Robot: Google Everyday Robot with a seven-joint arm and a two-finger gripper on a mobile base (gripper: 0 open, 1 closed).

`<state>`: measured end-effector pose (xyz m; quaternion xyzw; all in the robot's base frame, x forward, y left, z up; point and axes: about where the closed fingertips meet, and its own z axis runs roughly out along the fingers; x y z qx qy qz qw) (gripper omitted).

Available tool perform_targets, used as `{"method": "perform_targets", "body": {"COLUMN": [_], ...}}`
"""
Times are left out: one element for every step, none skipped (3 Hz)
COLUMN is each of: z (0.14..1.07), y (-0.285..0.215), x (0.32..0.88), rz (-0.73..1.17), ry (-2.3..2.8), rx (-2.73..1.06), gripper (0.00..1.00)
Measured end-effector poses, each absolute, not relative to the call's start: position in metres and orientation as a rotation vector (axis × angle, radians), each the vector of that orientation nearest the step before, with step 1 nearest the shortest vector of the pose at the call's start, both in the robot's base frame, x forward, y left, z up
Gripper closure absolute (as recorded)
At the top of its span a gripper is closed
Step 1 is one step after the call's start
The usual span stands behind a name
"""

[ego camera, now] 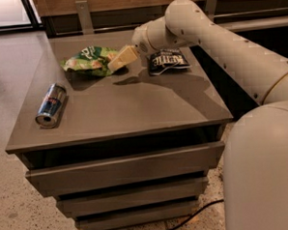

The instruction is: Move green rice chip bag near redbull can

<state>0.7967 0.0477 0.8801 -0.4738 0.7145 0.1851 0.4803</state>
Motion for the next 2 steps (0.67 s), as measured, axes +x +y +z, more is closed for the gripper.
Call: {"method": "perform_targets", "body": {"z": [0.910, 0.937], "y": [0.008, -0.021], "x": [0.806, 0.811], "rz": [0.310, 0.150], "ry": [1.731, 1.713], "rx": [-1.097, -1.057], "gripper": [0.00, 0.00]}}
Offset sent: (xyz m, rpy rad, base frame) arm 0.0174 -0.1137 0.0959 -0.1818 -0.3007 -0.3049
